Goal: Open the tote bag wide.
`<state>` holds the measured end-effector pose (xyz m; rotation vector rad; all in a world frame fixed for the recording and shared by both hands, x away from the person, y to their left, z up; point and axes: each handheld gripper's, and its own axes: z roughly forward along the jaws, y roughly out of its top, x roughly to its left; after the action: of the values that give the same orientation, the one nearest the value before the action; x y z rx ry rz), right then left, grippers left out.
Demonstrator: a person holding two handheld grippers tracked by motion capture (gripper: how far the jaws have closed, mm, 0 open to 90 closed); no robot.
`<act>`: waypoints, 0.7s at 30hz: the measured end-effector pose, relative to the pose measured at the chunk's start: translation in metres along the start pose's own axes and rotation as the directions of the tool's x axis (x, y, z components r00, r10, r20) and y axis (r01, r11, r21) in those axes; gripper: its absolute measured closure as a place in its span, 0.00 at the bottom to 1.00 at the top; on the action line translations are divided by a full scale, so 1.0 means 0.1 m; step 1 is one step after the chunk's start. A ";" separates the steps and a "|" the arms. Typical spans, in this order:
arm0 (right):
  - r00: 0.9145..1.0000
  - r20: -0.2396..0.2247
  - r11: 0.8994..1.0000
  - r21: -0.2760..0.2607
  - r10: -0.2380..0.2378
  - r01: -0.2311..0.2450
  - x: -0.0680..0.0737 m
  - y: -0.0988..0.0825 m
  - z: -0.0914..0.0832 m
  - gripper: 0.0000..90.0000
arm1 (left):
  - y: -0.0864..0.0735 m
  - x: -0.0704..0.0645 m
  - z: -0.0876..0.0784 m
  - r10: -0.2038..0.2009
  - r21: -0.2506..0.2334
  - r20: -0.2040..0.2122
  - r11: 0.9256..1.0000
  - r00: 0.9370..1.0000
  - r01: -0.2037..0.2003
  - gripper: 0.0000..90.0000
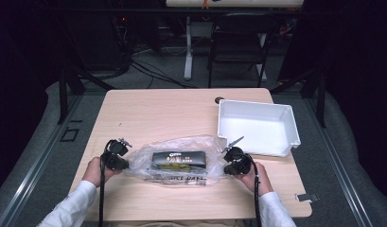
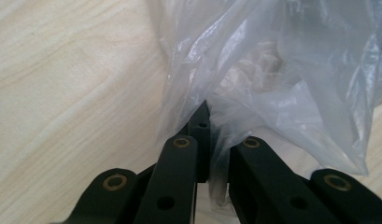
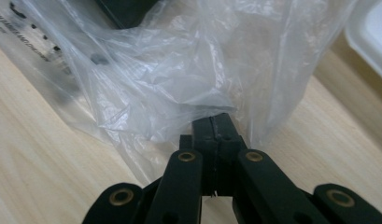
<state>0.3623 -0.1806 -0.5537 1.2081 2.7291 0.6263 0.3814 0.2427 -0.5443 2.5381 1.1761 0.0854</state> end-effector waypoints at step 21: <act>0.998 -0.043 0.994 -0.106 -0.036 0.031 0.10 0.08 -0.29 0.84 | -0.06 -0.15 -0.42 0.046 -0.157 0.071 0.987 0.996 -0.035 0.53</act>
<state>0.3536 -0.1781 -0.5234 1.1362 2.7073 0.7920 0.3594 0.2468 -0.5056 2.4074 1.0477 0.0888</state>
